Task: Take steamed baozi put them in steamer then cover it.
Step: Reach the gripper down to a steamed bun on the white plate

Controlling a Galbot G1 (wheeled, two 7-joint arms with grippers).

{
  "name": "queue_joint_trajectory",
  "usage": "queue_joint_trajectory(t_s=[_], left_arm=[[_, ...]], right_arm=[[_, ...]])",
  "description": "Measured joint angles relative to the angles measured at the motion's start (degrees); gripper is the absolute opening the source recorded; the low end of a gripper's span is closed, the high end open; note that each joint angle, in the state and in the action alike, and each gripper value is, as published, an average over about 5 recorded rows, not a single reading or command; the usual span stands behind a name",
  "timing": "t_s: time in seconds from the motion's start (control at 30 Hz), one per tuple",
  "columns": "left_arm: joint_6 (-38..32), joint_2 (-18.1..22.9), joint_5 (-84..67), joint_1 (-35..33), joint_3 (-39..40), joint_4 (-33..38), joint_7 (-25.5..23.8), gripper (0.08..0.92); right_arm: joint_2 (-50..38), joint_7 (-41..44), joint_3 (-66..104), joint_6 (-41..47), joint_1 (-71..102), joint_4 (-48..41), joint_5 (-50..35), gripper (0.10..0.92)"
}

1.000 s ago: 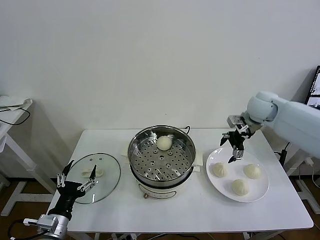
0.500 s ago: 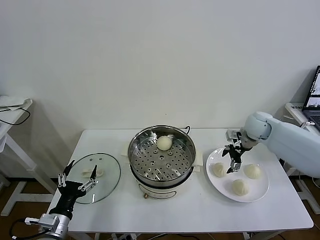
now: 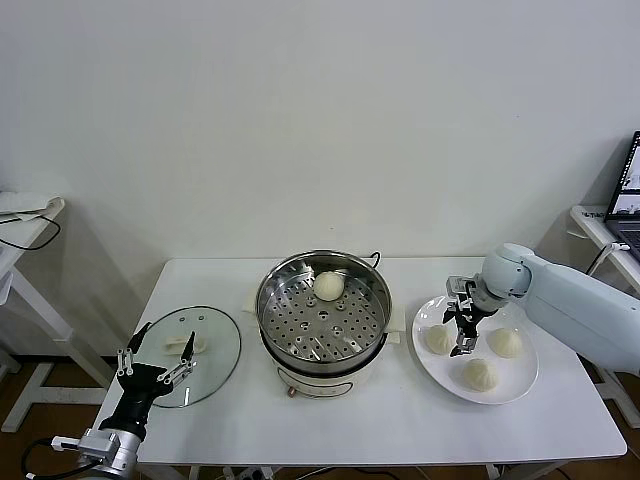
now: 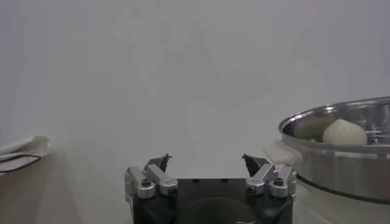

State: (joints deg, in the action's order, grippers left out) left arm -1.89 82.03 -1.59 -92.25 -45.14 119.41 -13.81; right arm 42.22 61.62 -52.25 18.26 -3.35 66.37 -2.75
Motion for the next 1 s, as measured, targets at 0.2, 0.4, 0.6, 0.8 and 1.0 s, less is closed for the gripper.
queue_joint_trajectory(t_s=[0.2, 0.4, 0.6, 0.8, 1.0], left_arm=[[-0.03, -0.01, 0.02, 0.20, 0.12, -0.36, -0.04, 0.823], [-0.07, -0.04, 0.06, 0.34, 0.19, -0.71, -0.09, 0.823], [-0.12, -0.10, 0.06, 0.43, 0.18, -0.93, -0.12, 0.823], [-0.14, -0.05, 0.06, 0.46, 0.34, -0.94, -0.12, 0.823], [-0.14, 0.05, 0.06, 0.42, 0.34, -0.84, -0.11, 0.823]], right_arm=[[0.98, -0.55, 0.57, -0.11, 0.93, -1.09, 0.76, 0.823], [1.71, -0.75, 1.00, -0.16, 1.57, -1.75, 1.11, 0.823], [2.16, -0.78, 1.25, -0.14, 1.81, -2.09, 1.51, 0.804], [2.59, -0.77, 1.44, -0.17, 1.93, -2.44, 1.88, 0.726], [2.57, -0.50, 1.58, -0.25, 2.00, -2.44, 2.12, 0.696]])
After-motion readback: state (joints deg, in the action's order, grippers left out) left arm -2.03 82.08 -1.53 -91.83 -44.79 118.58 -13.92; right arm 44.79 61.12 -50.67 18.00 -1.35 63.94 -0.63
